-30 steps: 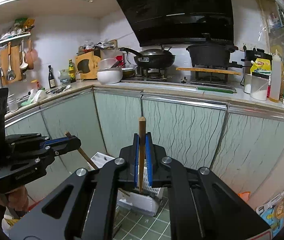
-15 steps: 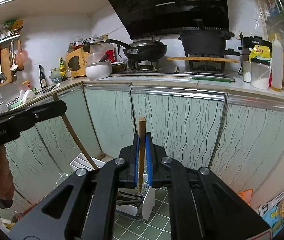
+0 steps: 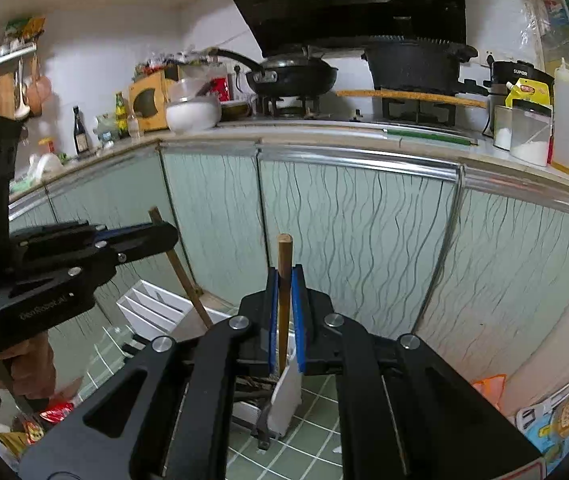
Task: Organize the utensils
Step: 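Open the right tool while the left tool opens, releasing chopsticks into the holder, then withdraw both open tools back toward the last two chopsticks on the mat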
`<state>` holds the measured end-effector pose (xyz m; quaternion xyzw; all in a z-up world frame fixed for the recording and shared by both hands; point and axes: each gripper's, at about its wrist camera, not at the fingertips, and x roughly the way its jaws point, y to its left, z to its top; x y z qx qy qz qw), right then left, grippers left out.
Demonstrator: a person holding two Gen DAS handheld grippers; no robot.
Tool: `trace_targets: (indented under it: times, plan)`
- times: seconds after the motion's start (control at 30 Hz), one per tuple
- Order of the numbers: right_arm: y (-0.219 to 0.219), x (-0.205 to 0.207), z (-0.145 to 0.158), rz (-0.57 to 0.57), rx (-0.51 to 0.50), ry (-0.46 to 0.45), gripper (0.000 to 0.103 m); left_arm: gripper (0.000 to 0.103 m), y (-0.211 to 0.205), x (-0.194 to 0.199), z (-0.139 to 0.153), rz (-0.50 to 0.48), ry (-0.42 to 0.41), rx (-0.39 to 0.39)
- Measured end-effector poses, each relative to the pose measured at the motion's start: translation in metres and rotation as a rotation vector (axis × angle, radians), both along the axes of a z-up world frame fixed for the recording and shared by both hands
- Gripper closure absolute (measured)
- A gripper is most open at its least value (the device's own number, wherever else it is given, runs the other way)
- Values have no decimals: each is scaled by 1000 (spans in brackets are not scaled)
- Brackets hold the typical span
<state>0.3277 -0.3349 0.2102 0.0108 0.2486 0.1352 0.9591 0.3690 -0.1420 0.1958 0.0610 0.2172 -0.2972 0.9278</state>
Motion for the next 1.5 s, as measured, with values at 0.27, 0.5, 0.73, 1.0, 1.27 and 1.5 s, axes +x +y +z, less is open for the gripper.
trace_targets:
  times: [0.27,0.5,0.73,1.0,1.27,1.5]
  plan:
    - [-9,-29,-3,-31,12,-27,13,10,20,-8,-7,79,4,-4]
    - [-12,-64,-3,-36,1,-18,9,5,42,-41,-10,108,-5,25]
    - [-8,-110,-5,-16,-9,-17,9,4,68,-81,-12,137,5,13]
    - [1,-152,-12,-6,-27,-13,9,4,89,-126,-22,155,13,9]
    - [10,-185,-31,7,-54,-6,9,4,111,-162,-47,166,28,9]
    - [21,-211,-66,8,-67,1,9,4,121,-180,-79,218,28,34]
